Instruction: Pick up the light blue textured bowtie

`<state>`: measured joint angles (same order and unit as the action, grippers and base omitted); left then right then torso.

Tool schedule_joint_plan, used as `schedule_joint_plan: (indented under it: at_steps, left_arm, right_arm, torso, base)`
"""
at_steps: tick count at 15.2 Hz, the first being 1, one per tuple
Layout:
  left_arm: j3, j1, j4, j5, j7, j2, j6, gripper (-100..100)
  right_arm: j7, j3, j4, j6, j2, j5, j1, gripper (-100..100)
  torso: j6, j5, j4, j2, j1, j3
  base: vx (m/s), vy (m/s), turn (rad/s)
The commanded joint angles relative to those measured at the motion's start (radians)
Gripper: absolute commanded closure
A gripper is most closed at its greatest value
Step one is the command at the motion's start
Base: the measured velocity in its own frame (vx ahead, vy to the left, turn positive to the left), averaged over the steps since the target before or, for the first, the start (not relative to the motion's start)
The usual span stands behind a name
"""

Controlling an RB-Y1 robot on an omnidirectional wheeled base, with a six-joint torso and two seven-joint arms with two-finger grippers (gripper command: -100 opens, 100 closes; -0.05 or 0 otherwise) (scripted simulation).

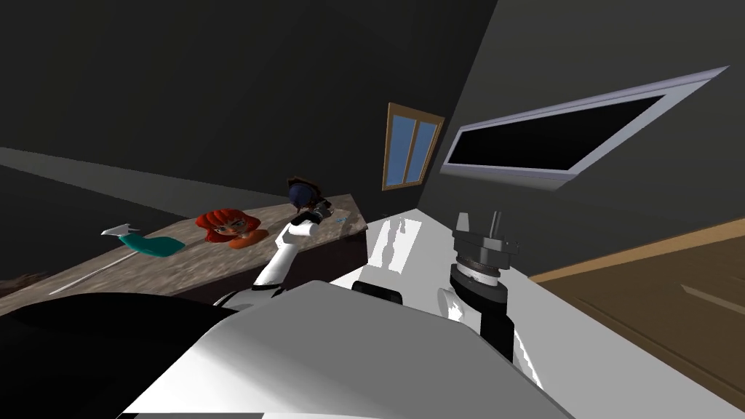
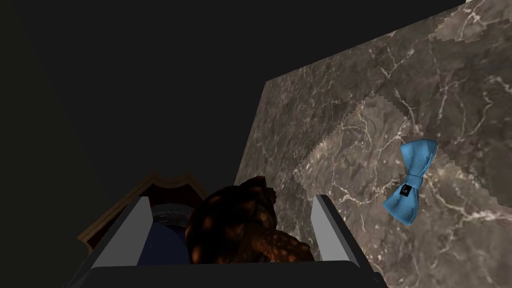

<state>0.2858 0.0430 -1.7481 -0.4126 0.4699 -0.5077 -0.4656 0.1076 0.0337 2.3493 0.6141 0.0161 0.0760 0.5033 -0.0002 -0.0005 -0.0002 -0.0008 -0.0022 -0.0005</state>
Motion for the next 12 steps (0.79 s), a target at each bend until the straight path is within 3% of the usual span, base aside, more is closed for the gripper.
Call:
schedule_joint_plan:
  at_steps: [1, 4, 5, 8, 9, 12]
  left_arm:
    - [0.001, 0.031, 0.046, -0.034, 0.012, -0.028, -0.050, -100]
    - [0.001, 0.031, 0.046, -0.034, 0.012, -0.028, -0.096, -100]
    - [-0.001, 0.060, 0.088, -0.064, 0.022, -0.054, -0.131, -100]
    - [-0.001, 0.060, 0.091, -0.064, 0.022, -0.054, -0.172, -100]
    - [-0.004, 0.087, 0.135, -0.093, 0.029, -0.081, -0.207, -100]
    - [-0.004, 0.087, 0.135, -0.093, 0.029, -0.081, -0.247, -100]
  right_arm:
    - [0.000, 0.000, 0.000, 0.000, 0.000, 0.000, 0.000, 0]
    - [0.000, 0.000, 0.000, 0.000, 0.000, 0.000, 0.000, 0]
    - [0.000, 0.000, 0.000, 0.000, 0.000, 0.000, 0.000, 0]
    - [0.000, 0.000, 0.000, 0.000, 0.000, 0.000, 0.000, 0]
    - [0.000, 0.000, 0.000, 0.000, 0.000, 0.000, 0.000, 0]
    - [0.000, 0.000, 0.000, 0.000, 0.000, 0.000, 0.000, 0]
  torso:
    - [0.000, 0.000, 0.000, 0.000, 0.000, 0.000]
    - [0.000, 0.000, 0.000, -0.001, 0.000, 0.000]
    - [0.000, 0.000, 0.000, 0.000, 0.000, 0.000]
    - [0.000, 0.000, 0.000, -0.001, 0.000, -0.001]
    - [0.000, 0.000, 0.000, 0.000, 0.000, 0.000]
    - [0.000, 0.000, 0.000, -0.001, 0.000, -0.001]
  base:
    - [0.035, -0.043, -0.097]
    - [0.031, -0.035, -0.038]
    - [0.034, -0.036, -0.073]
    - [0.034, -0.031, -0.044]
    - [0.039, -0.034, -0.068]
    - [0.039, -0.025, -0.042]
